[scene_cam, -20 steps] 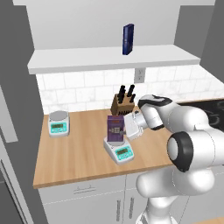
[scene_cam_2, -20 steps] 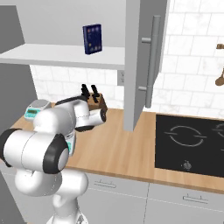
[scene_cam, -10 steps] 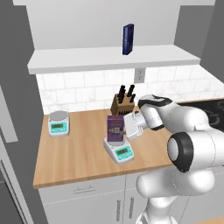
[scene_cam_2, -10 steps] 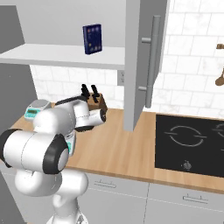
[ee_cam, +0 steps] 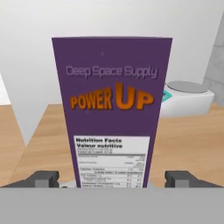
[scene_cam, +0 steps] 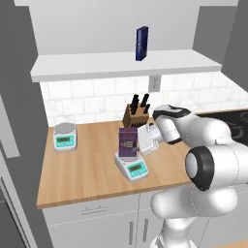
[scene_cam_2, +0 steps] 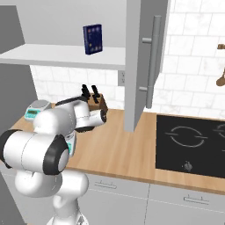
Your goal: Pick the cereal and place it on the digital scale for weighing, and close the cabinet.
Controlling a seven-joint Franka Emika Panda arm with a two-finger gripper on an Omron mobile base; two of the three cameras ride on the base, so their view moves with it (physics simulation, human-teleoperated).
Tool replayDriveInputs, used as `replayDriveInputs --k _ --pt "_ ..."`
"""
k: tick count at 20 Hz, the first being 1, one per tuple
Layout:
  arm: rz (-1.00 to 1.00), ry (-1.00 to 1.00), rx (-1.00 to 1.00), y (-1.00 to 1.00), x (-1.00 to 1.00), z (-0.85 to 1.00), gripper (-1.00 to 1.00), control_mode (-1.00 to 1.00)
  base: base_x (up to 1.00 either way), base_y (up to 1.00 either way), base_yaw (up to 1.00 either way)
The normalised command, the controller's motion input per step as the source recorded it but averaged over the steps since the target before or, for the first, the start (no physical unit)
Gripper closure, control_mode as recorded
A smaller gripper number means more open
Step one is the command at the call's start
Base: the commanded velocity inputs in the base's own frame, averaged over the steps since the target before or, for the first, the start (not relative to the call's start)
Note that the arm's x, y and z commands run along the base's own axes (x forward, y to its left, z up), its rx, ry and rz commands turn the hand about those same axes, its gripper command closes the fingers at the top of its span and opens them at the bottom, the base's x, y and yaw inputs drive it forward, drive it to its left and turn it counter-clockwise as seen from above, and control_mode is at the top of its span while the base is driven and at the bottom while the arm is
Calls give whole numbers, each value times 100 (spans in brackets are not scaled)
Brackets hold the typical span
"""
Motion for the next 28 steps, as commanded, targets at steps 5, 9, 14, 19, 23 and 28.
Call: replayDriveInputs --k 5,9,14,19,23,28 --pt "0 -1 0 -14 -3 6 -100 -100 0 0 0" --pt "0 -1 3 -24 -11 26 -100 -100 0 0 0" --pt "0 0 3 -14 -21 39 -100 -100 0 0 0" --pt "-6 2 0 -15 -30 54 -100 -100 0 0 0" --pt "-15 6 -1 -13 -31 56 -100 -100 0 0 0" --pt "-23 5 -9 0 -29 45 -100 -100 0 0 0"
